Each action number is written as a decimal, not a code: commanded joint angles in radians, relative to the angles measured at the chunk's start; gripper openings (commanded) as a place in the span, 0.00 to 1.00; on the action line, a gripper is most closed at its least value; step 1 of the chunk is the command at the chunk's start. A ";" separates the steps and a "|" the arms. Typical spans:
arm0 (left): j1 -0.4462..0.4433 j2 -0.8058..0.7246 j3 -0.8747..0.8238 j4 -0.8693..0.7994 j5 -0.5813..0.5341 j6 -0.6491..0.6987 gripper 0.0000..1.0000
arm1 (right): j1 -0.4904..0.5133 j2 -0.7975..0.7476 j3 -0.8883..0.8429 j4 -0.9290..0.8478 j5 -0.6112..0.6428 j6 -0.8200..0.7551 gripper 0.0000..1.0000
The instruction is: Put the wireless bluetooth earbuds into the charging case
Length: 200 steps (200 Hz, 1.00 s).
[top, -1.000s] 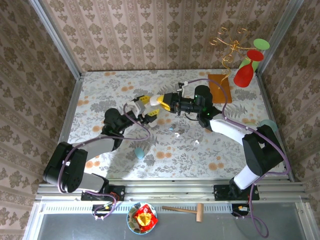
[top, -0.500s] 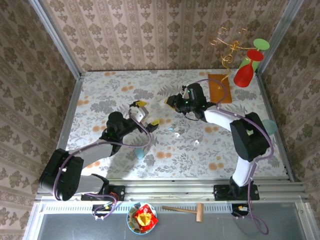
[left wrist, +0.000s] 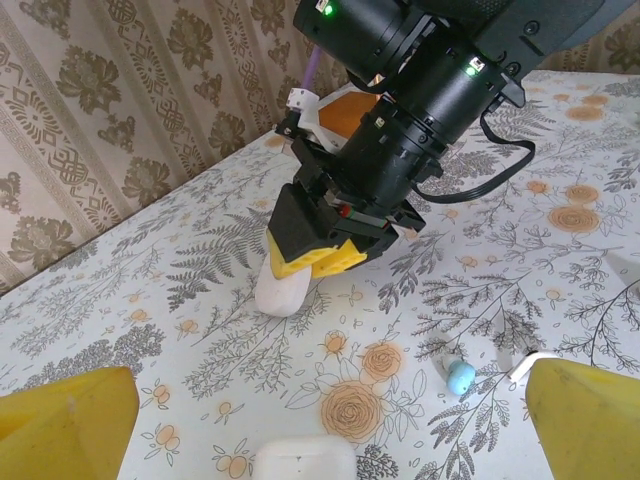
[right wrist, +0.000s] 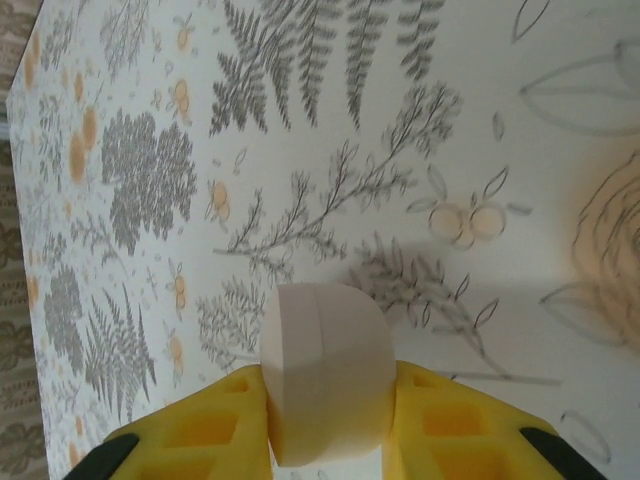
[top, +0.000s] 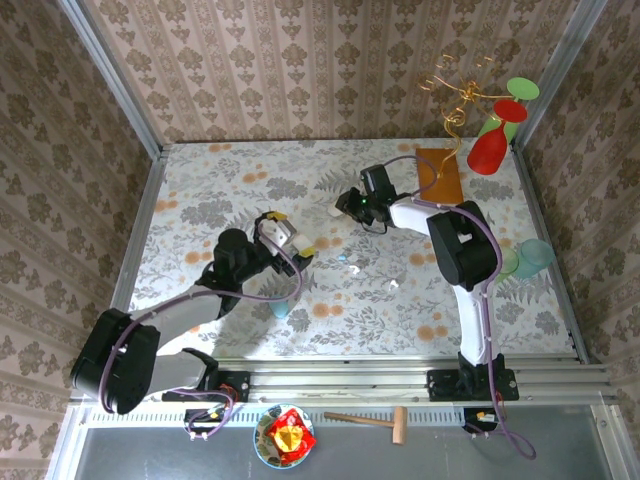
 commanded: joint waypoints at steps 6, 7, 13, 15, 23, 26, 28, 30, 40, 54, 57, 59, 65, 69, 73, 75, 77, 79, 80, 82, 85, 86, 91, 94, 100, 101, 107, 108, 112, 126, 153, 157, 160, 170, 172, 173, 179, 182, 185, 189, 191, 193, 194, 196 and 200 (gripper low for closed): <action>0.010 -0.011 -0.010 0.010 -0.023 -0.043 1.00 | -0.019 0.006 0.025 -0.094 0.077 -0.072 0.43; 0.011 -0.011 -0.010 0.009 -0.023 -0.046 1.00 | -0.020 0.003 0.024 -0.095 0.079 -0.076 0.45; 0.019 -0.010 -0.007 0.009 -0.030 -0.067 1.00 | -0.022 -0.014 0.014 -0.099 0.089 -0.093 0.52; 0.022 -0.009 -0.005 0.009 -0.031 -0.074 1.00 | -0.024 -0.021 0.012 -0.100 0.091 -0.098 0.54; 0.036 -0.008 0.002 0.008 -0.036 -0.105 1.00 | -0.025 -0.050 -0.006 -0.108 0.108 -0.123 0.62; 0.041 -0.008 0.004 0.005 -0.039 -0.118 1.00 | -0.025 -0.061 -0.012 -0.113 0.117 -0.135 0.64; 0.046 -0.007 0.006 0.003 -0.041 -0.127 1.00 | -0.024 -0.070 -0.016 -0.116 0.122 -0.142 0.66; 0.050 -0.007 0.008 0.000 -0.043 -0.138 1.00 | -0.025 -0.078 -0.021 -0.119 0.125 -0.150 0.67; 0.083 -0.005 0.021 -0.017 -0.050 -0.190 1.00 | -0.025 -0.123 -0.051 -0.131 0.145 -0.186 0.73; 0.134 0.009 0.032 -0.021 -0.047 -0.257 1.00 | -0.020 -0.181 -0.099 -0.141 0.155 -0.232 0.78; 0.142 0.012 0.031 -0.018 -0.050 -0.274 1.00 | -0.019 -0.195 -0.111 -0.139 0.156 -0.243 0.78; 0.150 0.014 0.032 -0.017 -0.051 -0.285 1.00 | -0.017 -0.203 -0.120 -0.138 0.156 -0.252 0.79; 0.169 0.020 0.034 -0.015 -0.053 -0.320 1.00 | -0.010 -0.227 -0.144 -0.135 0.157 -0.282 0.79; 0.183 0.024 0.035 -0.017 -0.053 -0.344 1.00 | -0.004 -0.243 -0.159 -0.133 0.160 -0.298 0.79; 0.196 0.028 0.037 -0.017 -0.055 -0.371 1.00 | 0.002 -0.258 -0.175 -0.132 0.161 -0.321 0.80; 0.204 0.028 0.038 -0.019 -0.055 -0.384 1.00 | 0.006 -0.265 -0.182 -0.132 0.161 -0.333 0.80; 0.211 0.031 0.039 -0.020 -0.055 -0.398 1.00 | 0.010 -0.271 -0.188 -0.132 0.161 -0.345 0.80; 0.219 0.033 0.039 -0.021 -0.055 -0.413 1.00 | 0.013 -0.277 -0.193 -0.131 0.160 -0.358 0.80; 0.222 0.034 0.040 -0.021 -0.055 -0.420 1.00 | 0.017 -0.281 -0.196 -0.131 0.160 -0.365 0.80; 0.229 0.035 0.042 -0.023 -0.056 -0.434 1.00 | 0.022 -0.287 -0.202 -0.131 0.159 -0.380 0.80; 0.239 0.037 0.044 -0.028 -0.057 -0.454 1.00 | 0.032 -0.296 -0.212 -0.134 0.159 -0.401 0.80; 0.243 0.038 0.044 -0.029 -0.058 -0.463 1.00 | 0.035 -0.299 -0.214 -0.135 0.160 -0.408 0.80; 0.261 0.042 0.048 -0.038 -0.057 -0.498 1.00 | 0.049 -0.310 -0.224 -0.143 0.167 -0.442 0.80; 0.271 0.043 0.050 -0.043 -0.056 -0.515 1.00 | 0.061 -0.316 -0.232 -0.147 0.174 -0.461 0.80; 0.290 0.047 0.053 -0.054 -0.053 -0.545 1.00 | 0.084 -0.329 -0.245 -0.152 0.189 -0.505 0.80; 0.293 0.047 0.054 -0.056 -0.051 -0.549 1.00 | 0.088 -0.331 -0.247 -0.153 0.191 -0.509 0.80; 0.307 0.050 0.056 -0.069 -0.049 -0.564 1.00 | 0.114 -0.338 -0.257 -0.158 0.208 -0.555 0.81; 0.309 0.050 0.057 -0.070 -0.049 -0.567 1.00 | 0.119 -0.339 -0.258 -0.159 0.210 -0.564 0.81; 0.316 0.050 0.058 -0.079 -0.050 -0.575 1.00 | 0.135 -0.341 -0.262 -0.163 0.227 -0.590 0.81; 0.339 0.053 0.065 -0.119 -0.066 -0.613 1.00 | 0.197 -0.345 -0.281 -0.156 0.273 -0.663 0.81; 0.363 0.056 0.073 -0.162 -0.073 -0.639 1.00 | 0.282 -0.324 -0.309 -0.076 0.301 -0.709 0.82; 0.364 0.055 0.072 -0.166 -0.076 -0.638 1.00 | 0.291 -0.319 -0.311 -0.065 0.306 -0.711 0.82; 0.364 0.054 0.071 -0.168 -0.078 -0.638 1.00 | 0.297 -0.313 -0.311 -0.057 0.307 -0.714 0.82; 0.364 0.052 0.071 -0.178 -0.084 -0.634 1.00 | 0.319 -0.293 -0.306 -0.032 0.313 -0.726 0.82; 0.364 0.051 0.072 -0.181 -0.085 -0.633 1.00 | 0.324 -0.289 -0.302 -0.029 0.314 -0.729 0.83; 0.364 0.050 0.072 -0.182 -0.085 -0.632 1.00 | 0.326 -0.287 -0.301 -0.028 0.315 -0.730 0.83; 0.364 0.049 0.073 -0.191 -0.087 -0.628 1.00 | 0.339 -0.273 -0.292 -0.022 0.321 -0.740 0.83; 0.364 0.049 0.075 -0.197 -0.089 -0.627 1.00 | 0.345 -0.265 -0.285 -0.021 0.322 -0.748 0.83; 0.363 0.049 0.076 -0.204 -0.091 -0.625 1.00 | 0.350 -0.257 -0.281 -0.020 0.324 -0.755 0.83; 0.364 0.048 0.079 -0.212 -0.094 -0.623 1.00 | 0.358 -0.248 -0.273 -0.019 0.329 -0.762 0.83; 0.364 0.047 0.079 -0.215 -0.094 -0.623 1.00 | 0.361 -0.242 -0.270 -0.019 0.331 -0.768 0.83; 0.364 0.047 0.081 -0.220 -0.095 -0.622 1.00 | 0.363 -0.237 -0.266 -0.018 0.334 -0.771 0.83; 0.364 0.047 0.082 -0.221 -0.096 -0.622 1.00 | 0.364 -0.234 -0.265 -0.018 0.335 -0.773 0.83; 0.364 0.047 0.082 -0.226 -0.097 -0.621 1.00 | 0.367 -0.230 -0.261 -0.018 0.336 -0.777 0.83; 0.364 0.047 0.085 -0.231 -0.099 -0.618 1.00 | 0.370 -0.220 -0.255 -0.016 0.339 -0.782 0.82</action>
